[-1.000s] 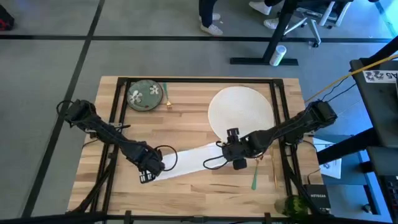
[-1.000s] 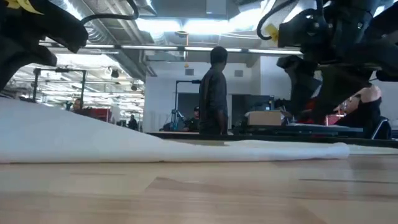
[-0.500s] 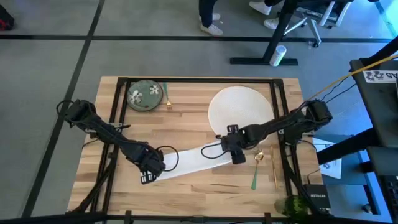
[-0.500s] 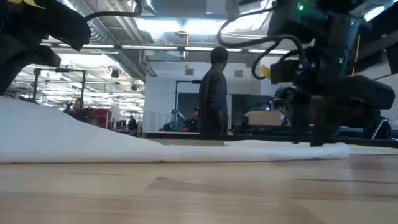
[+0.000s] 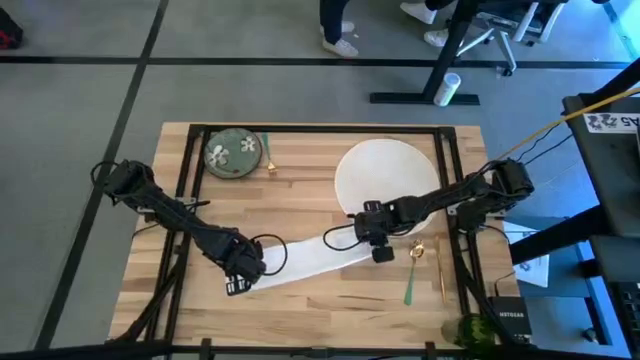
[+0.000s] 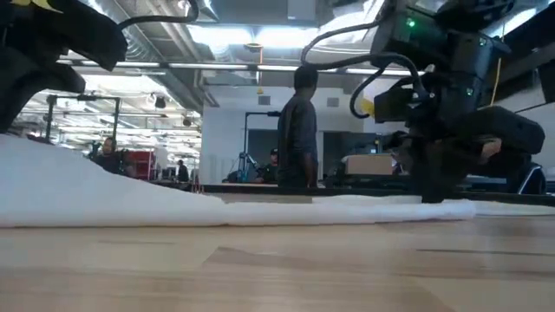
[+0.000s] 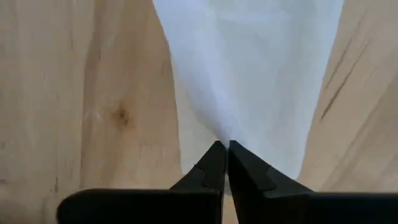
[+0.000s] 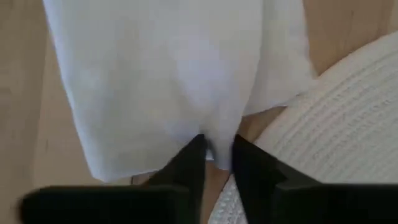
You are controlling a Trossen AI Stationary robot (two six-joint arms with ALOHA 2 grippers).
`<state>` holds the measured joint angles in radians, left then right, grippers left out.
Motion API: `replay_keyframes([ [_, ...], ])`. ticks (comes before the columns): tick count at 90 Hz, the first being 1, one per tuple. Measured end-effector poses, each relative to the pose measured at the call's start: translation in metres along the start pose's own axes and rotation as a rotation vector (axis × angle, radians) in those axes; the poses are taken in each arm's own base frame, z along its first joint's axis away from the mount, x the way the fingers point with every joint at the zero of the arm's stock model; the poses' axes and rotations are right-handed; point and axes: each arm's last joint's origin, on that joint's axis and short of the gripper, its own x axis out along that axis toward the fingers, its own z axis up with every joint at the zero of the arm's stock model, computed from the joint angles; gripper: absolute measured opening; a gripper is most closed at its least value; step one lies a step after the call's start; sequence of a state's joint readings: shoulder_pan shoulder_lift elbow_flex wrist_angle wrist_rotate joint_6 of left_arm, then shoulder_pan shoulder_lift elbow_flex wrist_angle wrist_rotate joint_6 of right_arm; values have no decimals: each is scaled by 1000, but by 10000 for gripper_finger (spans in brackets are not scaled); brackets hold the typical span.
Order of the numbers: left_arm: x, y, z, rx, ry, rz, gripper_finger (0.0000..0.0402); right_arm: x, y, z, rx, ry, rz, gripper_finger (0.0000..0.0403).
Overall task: Set table place
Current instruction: Fold the white table napkin
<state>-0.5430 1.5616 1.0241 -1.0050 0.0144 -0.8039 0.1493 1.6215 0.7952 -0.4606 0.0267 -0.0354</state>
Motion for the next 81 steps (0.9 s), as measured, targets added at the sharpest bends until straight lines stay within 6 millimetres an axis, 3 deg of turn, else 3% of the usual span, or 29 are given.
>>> replay_keyframes([
  [40,0,0,0,-8,0,0,0,-6,0,2,2,-6,-16,5],
  [81,0,-15,-10,-30,-27,-35,0,-32,24,34,-81,-111,-11,1],
])
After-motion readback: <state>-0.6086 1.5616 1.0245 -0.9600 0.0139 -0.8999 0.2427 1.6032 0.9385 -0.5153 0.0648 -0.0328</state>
